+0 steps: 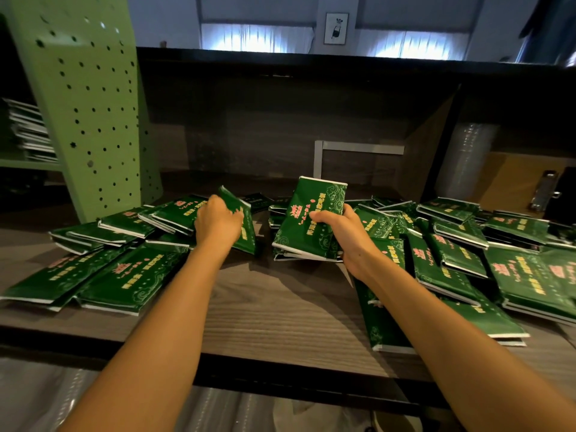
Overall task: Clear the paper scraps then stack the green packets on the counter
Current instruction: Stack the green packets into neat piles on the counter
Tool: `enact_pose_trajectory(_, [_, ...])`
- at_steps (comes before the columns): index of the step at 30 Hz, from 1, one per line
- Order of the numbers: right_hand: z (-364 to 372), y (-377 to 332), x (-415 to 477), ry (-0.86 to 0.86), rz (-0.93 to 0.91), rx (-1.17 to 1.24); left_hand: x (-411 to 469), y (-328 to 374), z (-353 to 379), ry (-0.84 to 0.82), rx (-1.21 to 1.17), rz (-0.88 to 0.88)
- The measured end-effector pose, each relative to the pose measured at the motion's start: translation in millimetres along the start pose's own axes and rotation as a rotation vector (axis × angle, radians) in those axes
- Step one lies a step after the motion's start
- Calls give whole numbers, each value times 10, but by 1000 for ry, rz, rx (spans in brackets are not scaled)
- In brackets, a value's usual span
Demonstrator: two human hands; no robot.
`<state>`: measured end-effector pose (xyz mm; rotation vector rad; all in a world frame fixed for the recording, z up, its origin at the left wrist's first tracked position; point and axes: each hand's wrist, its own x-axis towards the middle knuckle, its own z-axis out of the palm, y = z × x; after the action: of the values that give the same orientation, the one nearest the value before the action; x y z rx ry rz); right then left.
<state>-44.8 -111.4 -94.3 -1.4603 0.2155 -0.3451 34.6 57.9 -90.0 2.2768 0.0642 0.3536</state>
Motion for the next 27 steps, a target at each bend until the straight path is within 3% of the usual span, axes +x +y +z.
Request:
enact_pose_trajectory(3, [-13, -4, 6, 22, -19, -1, -68, 97, -41, 126, -180, 101])
enact_pose_trajectory(5, [-23, -4, 6, 34, -26, -9, -123, 168, -85, 121, -398, 76])
enact_pose_trajectory(9, [-7, -7, 2, 42, -27, -23, -267, 295, -101, -228, -895, 16])
enact_pose_trajectory(11, [17, -1, 7, 47, -20, -30, -356, 345, -39, -373, -875, 73])
enact_pose_trajectory(13, [31, 5, 10, 26, -31, -19, -405, 373, 63, -412, -809, 127])
enact_pose_trajectory(21, [85, 31, 17, -100, 49, -11, -416, 353, 265, -407, -695, 171])
enact_pose_trajectory(24, [45, 25, 25, -65, 57, 9, -448, 385, 258, -421, -769, 142])
enact_pose_trajectory(27, [-22, 13, 57, 10, 49, 28, -347, 342, 262, -319, -816, 101])
